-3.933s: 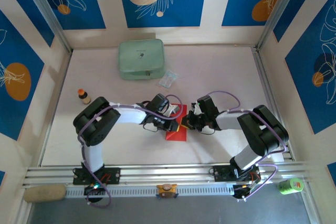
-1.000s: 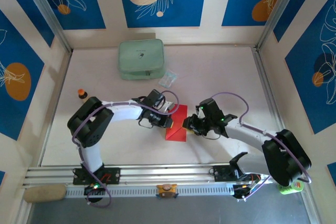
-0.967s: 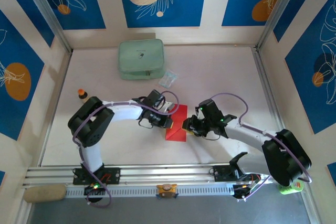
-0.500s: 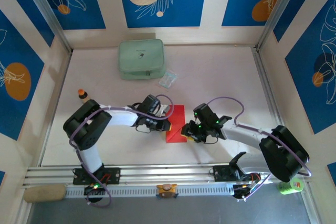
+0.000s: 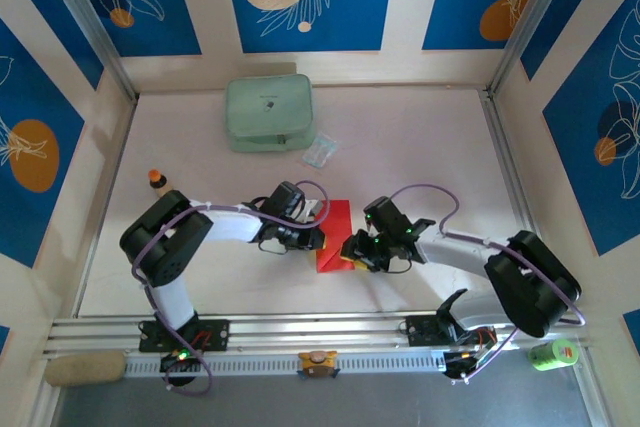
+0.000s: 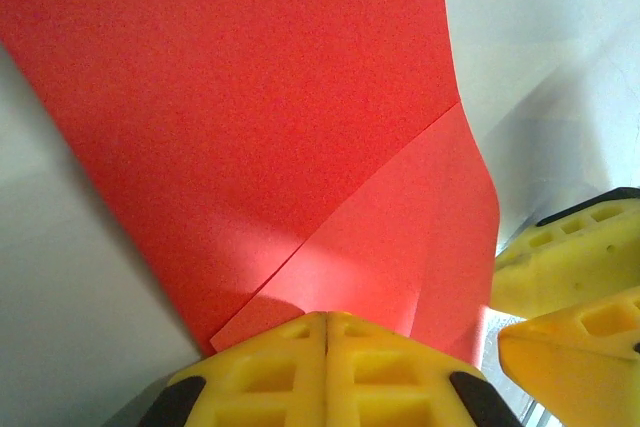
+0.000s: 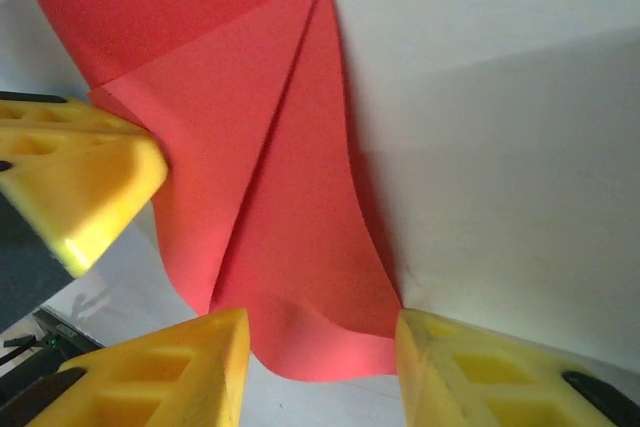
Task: Fold a paper plane with a square sheet of paper (pick it up from the middle)
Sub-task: Turn over the paper at the center of the table.
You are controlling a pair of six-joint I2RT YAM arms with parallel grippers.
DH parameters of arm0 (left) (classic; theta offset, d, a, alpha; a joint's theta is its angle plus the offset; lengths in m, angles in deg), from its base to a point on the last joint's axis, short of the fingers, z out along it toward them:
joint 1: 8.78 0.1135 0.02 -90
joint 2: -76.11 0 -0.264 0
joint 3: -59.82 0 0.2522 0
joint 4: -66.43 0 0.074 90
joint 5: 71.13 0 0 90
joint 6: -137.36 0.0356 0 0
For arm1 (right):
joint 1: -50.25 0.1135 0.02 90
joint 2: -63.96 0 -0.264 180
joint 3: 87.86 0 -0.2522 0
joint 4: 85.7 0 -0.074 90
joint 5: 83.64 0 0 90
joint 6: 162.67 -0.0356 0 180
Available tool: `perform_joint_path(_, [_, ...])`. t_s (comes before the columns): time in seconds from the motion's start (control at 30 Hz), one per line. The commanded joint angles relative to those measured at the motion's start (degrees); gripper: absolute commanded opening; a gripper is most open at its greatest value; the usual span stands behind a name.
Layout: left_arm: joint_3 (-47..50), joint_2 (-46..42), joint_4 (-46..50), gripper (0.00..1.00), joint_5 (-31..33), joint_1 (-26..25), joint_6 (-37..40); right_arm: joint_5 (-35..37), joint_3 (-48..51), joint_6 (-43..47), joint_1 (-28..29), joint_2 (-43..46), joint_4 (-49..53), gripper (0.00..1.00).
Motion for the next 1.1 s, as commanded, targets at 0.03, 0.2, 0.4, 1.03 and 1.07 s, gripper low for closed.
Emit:
perform_joint_path(0.03, [0.8,1.1,2.3,0.03,0.0,-0.3,-0.2,-1.3,-1.5,1.1,0.4,-1.1,-4.1,0.43])
perform_joint_path(0.2, [0.5,1.1,2.9,0.03,0.1,-0.3,0.3,-1.7,-3.6,3.0,-0.7,-3.1,-5.0,0.43])
perform_joint_path(0.4, [0.4,0.7,3.3,0.03,0.3,-0.3,0.6,-2.9,-5.2,4.8,-3.7,-5.7,-7.0,0.45])
perform_joint_path(1.03, [0.4,-0.1,3.1,0.04,0.4,-0.3,0.5,-4.3,-2.0,3.9,-8.1,-8.5,-12.6,0.37])
perform_joint_path(1.07, [0.3,-0.1,3.0,0.04,0.4,-0.3,0.5,-4.2,-1.8,4.0,-8.2,-8.6,-12.8,0.35])
